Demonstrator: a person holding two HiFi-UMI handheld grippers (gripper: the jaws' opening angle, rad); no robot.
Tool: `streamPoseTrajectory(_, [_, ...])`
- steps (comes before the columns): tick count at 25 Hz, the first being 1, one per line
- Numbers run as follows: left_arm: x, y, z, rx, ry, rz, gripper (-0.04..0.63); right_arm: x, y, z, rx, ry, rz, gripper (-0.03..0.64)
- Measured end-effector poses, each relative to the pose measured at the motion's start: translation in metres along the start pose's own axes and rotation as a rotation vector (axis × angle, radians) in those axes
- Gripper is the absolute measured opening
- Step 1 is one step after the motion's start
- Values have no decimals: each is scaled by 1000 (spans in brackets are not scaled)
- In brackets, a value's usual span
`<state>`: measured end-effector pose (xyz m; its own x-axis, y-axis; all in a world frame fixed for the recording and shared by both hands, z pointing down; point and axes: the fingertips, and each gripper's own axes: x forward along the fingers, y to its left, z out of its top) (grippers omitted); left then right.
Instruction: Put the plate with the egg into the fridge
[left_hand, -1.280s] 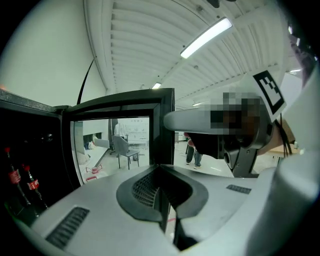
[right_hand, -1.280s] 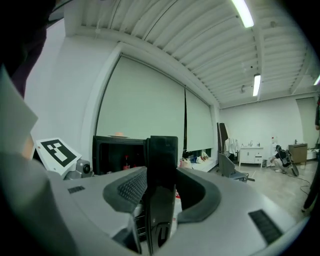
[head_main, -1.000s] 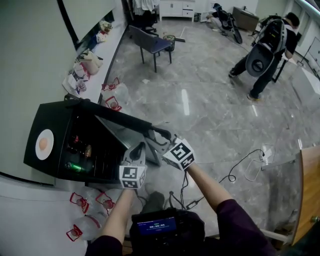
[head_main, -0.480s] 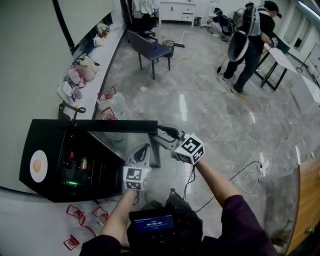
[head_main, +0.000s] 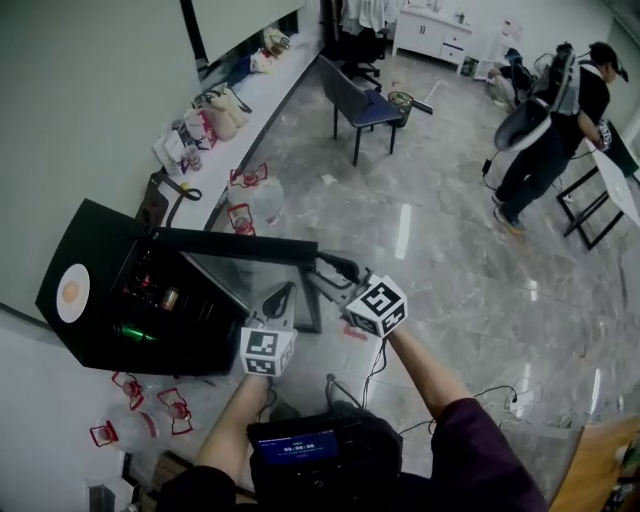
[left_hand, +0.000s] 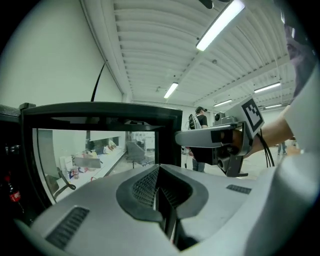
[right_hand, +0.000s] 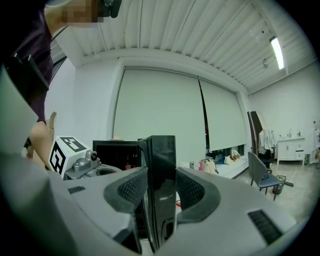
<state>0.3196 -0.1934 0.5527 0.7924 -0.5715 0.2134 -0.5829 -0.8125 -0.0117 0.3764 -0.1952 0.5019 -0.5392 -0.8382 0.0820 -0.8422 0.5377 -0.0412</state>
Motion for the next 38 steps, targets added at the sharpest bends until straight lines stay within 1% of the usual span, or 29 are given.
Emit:
streamPoseTrajectory(2, [-2,5,3,-5,-1,46,6,-1,-2,2,8,-11,18,176])
streamPoseTrajectory(4, [-10,11,6,2,-7,85,6,-11,3,7,-11,-40,16,175])
streamPoseTrajectory(5, [-16,14,7,6,-12,105,6,-18,10,10,-40,-51,16,175])
streamPoseTrajectory(7, [-31,25,10,13,-20,148,6,-28,30,19,-132,-57,34,175])
streamPoseTrajectory(10, [-59,40,13,25,-25,202,6,-23,68,25,-282,-49,116,175])
streamPoseTrajectory(13, [-90,54,17,38,-17,231,6,-2,105,25,-378,-11,201,175])
streamPoseTrajectory(16, [-127,67,20,57,-6,265,6,22,135,23,-412,-17,273,175])
streamPoseTrajectory(19, [-170,88,20,84,10,327,6,47,169,23,-455,-23,350,175])
streamPoseTrajectory(21, [-201,105,23,104,29,373,6,65,194,31,-496,-25,404,175])
streamPoseTrajectory(23, [-230,122,31,139,52,403,6,82,219,41,-544,-29,449,175])
streamPoseTrajectory(26, [-269,148,42,202,90,405,6,112,257,54,-582,-40,499,175])
streamPoseTrajectory(29, [-308,177,54,264,129,388,6,143,294,69,-593,-57,539,175])
streamPoseTrajectory(31, [-332,198,62,290,158,370,6,163,315,80,-608,-65,563,175])
streamPoseTrajectory(35, [-374,243,78,331,207,342,6,200,350,104,-698,-82,567,175])
streamPoseTrajectory(38, [-392,277,88,366,237,321,6,226,368,113,-800,-90,557,175])
